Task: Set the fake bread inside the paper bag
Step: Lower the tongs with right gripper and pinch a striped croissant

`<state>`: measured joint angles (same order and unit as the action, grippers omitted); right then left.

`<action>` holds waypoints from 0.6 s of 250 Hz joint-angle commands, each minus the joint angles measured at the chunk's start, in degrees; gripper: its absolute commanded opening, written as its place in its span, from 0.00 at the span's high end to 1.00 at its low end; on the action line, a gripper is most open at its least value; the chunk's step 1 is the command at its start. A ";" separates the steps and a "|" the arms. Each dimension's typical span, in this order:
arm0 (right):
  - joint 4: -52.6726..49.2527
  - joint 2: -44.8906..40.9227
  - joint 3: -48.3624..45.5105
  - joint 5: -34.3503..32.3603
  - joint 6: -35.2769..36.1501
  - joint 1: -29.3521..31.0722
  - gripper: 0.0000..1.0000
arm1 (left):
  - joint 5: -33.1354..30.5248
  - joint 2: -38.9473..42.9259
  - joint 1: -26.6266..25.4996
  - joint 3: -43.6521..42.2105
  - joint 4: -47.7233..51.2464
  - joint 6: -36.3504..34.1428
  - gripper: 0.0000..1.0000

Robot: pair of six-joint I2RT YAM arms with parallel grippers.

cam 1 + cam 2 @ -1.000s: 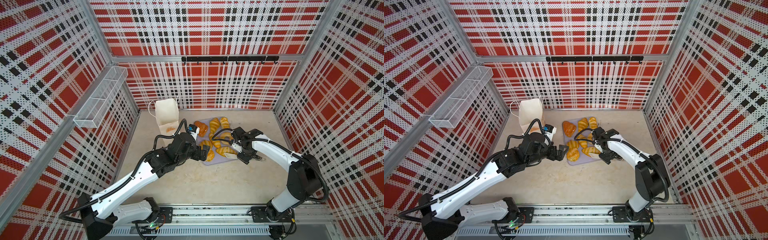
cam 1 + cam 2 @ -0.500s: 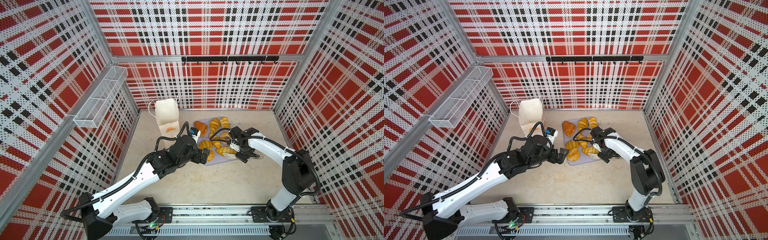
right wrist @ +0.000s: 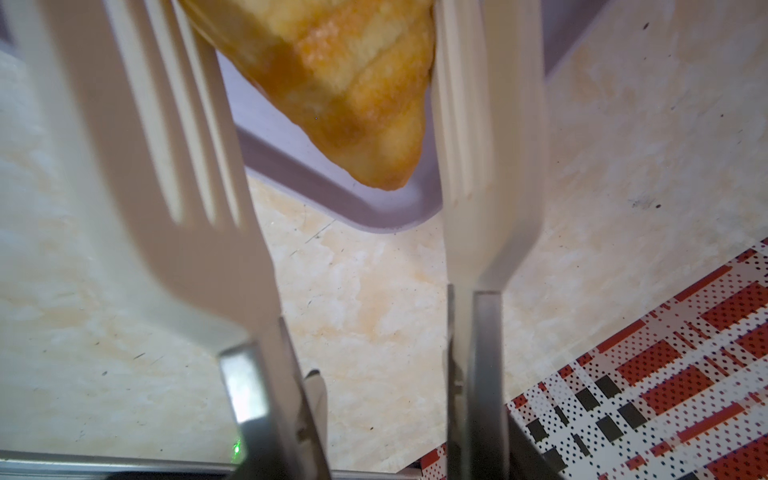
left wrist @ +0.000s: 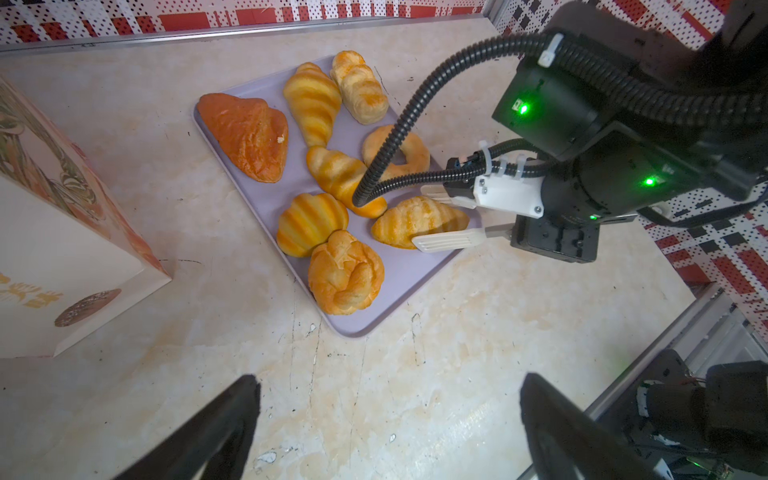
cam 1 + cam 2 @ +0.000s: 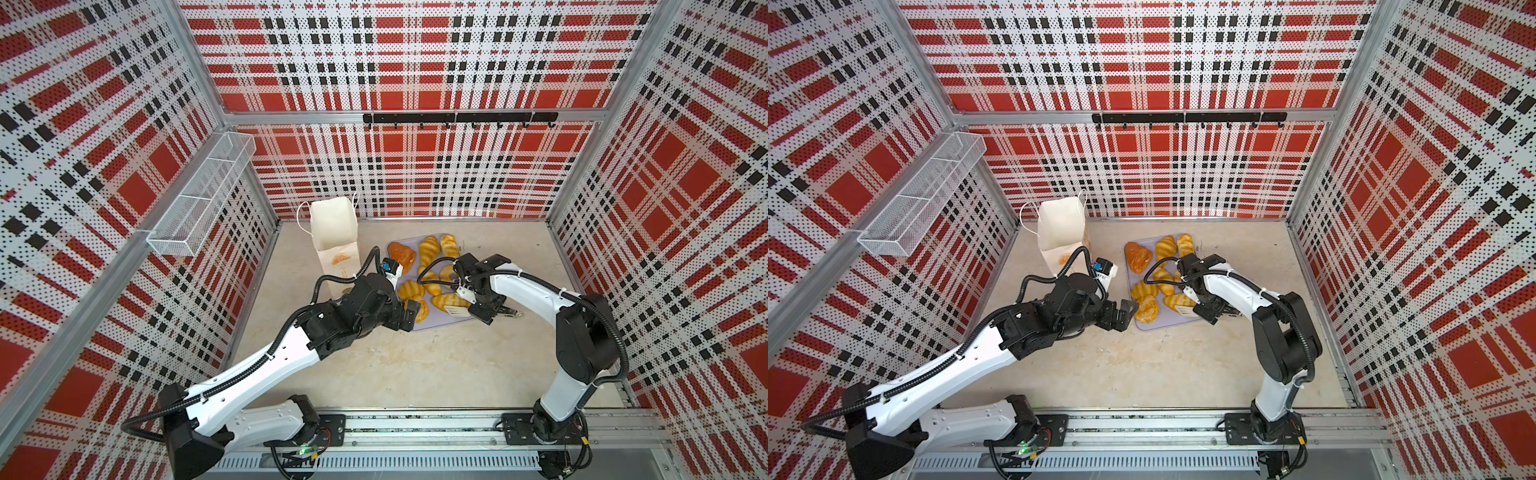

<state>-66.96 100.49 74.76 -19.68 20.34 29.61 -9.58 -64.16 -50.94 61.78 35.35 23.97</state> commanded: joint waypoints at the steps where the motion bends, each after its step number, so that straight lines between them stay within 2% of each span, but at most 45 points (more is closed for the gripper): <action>1: -0.38 -0.02 1.44 -0.60 1.21 0.56 0.49 | -2.58 1.78 -0.40 -0.26 0.42 -0.09 0.01; 150: -0.72 -3.62 0.25 -0.88 1.20 0.96 0.66 | -4.71 5.53 0.65 1.66 1.30 -2.17 0.01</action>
<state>-67.40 100.03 74.76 -20.23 20.45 30.26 -12.60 -59.83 -50.70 61.87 35.86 22.61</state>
